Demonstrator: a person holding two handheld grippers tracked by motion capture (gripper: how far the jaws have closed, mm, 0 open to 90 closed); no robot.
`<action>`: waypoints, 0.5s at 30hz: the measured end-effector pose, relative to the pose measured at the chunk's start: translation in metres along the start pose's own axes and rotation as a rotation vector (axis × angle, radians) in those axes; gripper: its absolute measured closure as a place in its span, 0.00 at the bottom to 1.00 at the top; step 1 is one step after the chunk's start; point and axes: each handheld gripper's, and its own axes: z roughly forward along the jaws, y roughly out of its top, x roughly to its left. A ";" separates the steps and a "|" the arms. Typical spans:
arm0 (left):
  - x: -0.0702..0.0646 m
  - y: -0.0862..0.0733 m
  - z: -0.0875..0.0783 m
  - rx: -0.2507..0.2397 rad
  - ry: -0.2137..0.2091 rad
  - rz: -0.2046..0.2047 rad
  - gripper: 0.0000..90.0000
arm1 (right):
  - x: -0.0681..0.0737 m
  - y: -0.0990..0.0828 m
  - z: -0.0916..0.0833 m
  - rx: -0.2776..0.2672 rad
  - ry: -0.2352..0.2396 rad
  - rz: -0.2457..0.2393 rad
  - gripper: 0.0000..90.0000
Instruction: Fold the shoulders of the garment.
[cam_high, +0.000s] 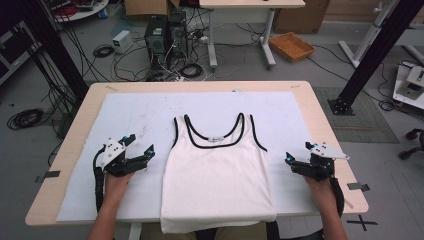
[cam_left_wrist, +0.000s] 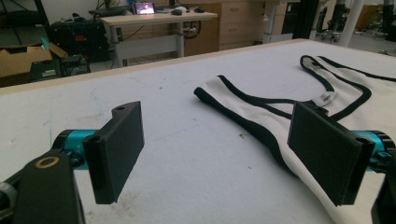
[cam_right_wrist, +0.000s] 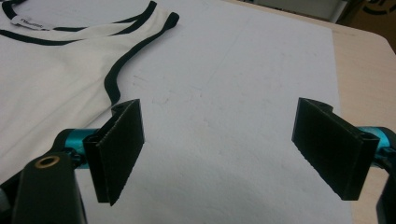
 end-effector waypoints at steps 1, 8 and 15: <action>0.000 0.000 0.000 0.002 0.000 0.001 0.21 | 0.000 0.000 0.000 0.000 0.000 0.001 0.18; 0.001 0.000 0.001 0.011 0.002 -0.006 0.21 | 0.000 0.000 0.000 0.002 -0.002 0.002 0.18; 0.000 0.000 0.001 0.015 0.006 -0.007 0.21 | 0.001 0.001 0.001 0.015 -0.009 0.000 0.18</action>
